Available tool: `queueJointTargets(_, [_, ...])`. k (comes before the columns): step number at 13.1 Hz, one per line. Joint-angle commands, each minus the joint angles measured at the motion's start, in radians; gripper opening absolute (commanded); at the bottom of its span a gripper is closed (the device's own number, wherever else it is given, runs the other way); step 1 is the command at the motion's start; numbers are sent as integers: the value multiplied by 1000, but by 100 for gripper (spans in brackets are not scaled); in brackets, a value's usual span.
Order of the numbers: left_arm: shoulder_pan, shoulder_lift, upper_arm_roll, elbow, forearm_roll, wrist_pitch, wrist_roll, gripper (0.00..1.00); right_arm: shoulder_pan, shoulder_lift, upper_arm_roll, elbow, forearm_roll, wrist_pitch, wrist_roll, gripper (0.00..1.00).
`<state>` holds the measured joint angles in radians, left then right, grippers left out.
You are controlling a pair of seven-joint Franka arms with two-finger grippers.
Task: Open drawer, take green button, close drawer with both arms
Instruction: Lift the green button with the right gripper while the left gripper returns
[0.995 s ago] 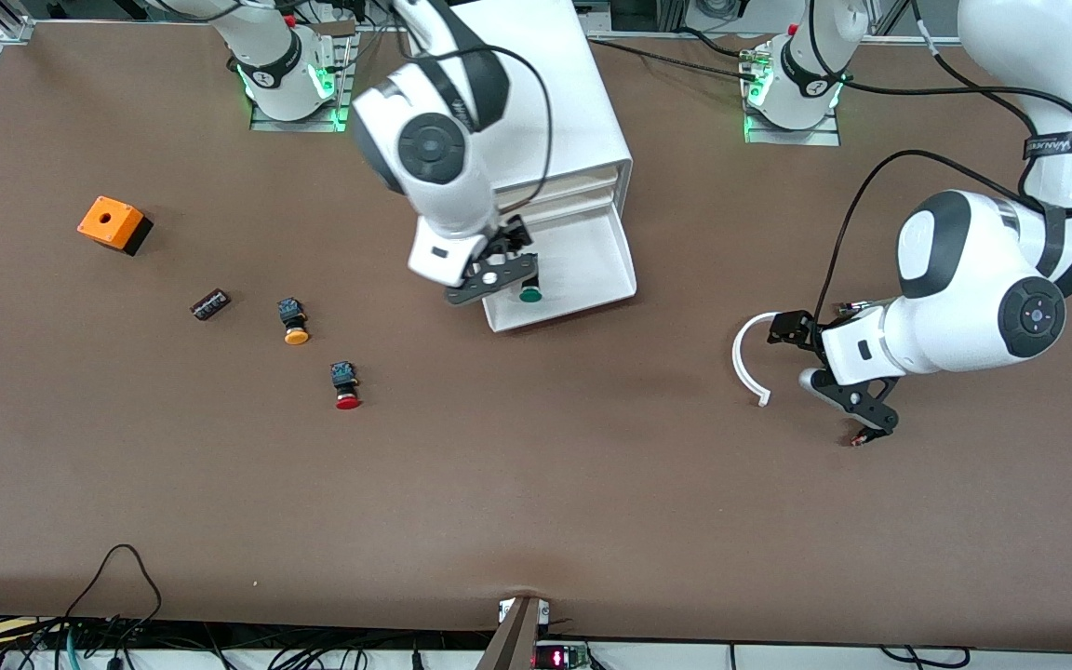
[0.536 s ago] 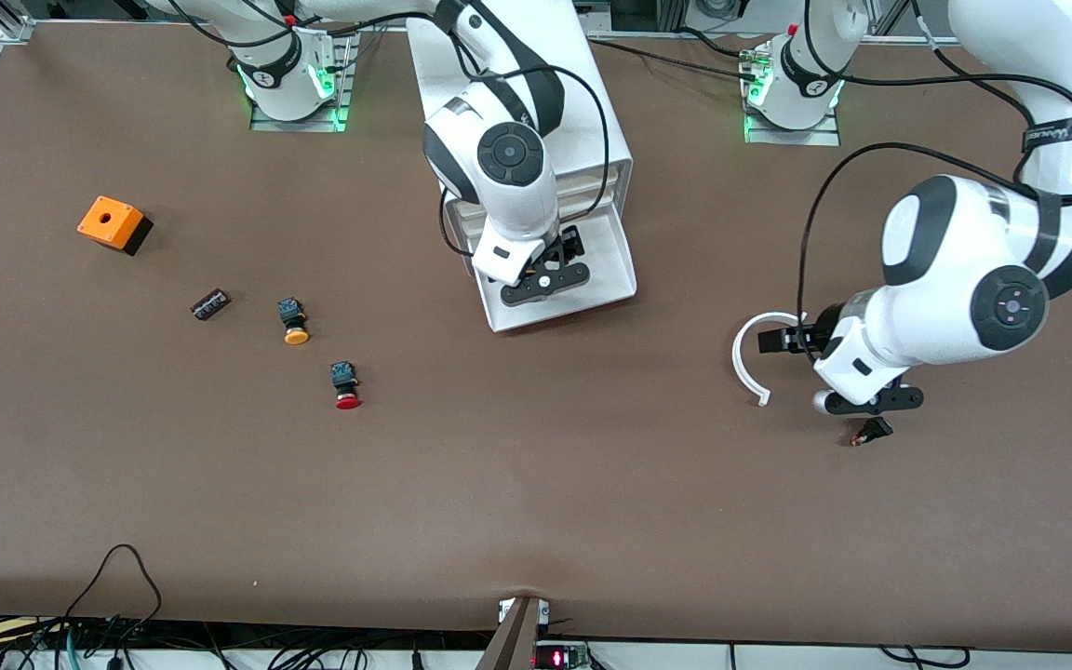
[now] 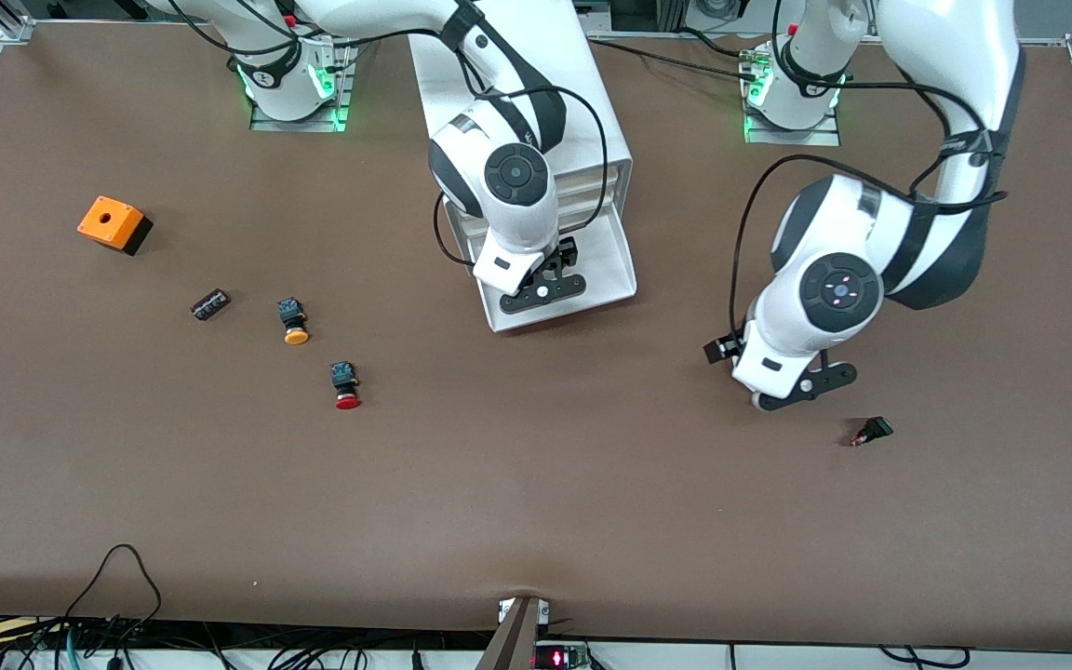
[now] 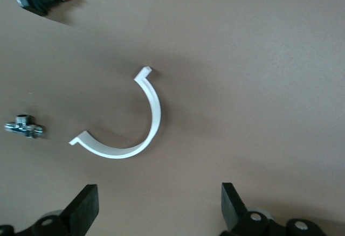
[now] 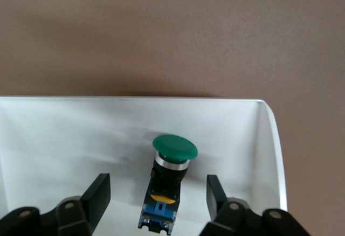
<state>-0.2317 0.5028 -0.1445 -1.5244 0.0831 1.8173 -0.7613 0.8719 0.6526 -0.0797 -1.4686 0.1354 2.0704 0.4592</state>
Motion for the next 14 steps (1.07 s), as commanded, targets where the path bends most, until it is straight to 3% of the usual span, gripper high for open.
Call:
queueJointTargets(1, [-29, 40, 3, 9, 29, 43, -58, 100, 13, 1, -5, -19, 13, -3, 12, 75])
queueJointTargets(5, [-40, 65, 2, 0, 26, 74, -59, 100, 13, 1, -5, -45, 15, 4, 25, 61])
queueJointTargets(10, [-43, 66, -10, -5, 11, 73, -59, 100, 30, 18, -5, -45, 15, 40, 81, 55])
queueJointTargets(12, [-44, 66, -10, -3, 11, 73, -58, 100, 32, 24, -5, -45, 15, 57, 82, 44])
queueJointTargets(14, [-44, 69, -10, -3, -9, 77, -58, 100, 32, 24, -5, -44, 15, 56, 81, 22])
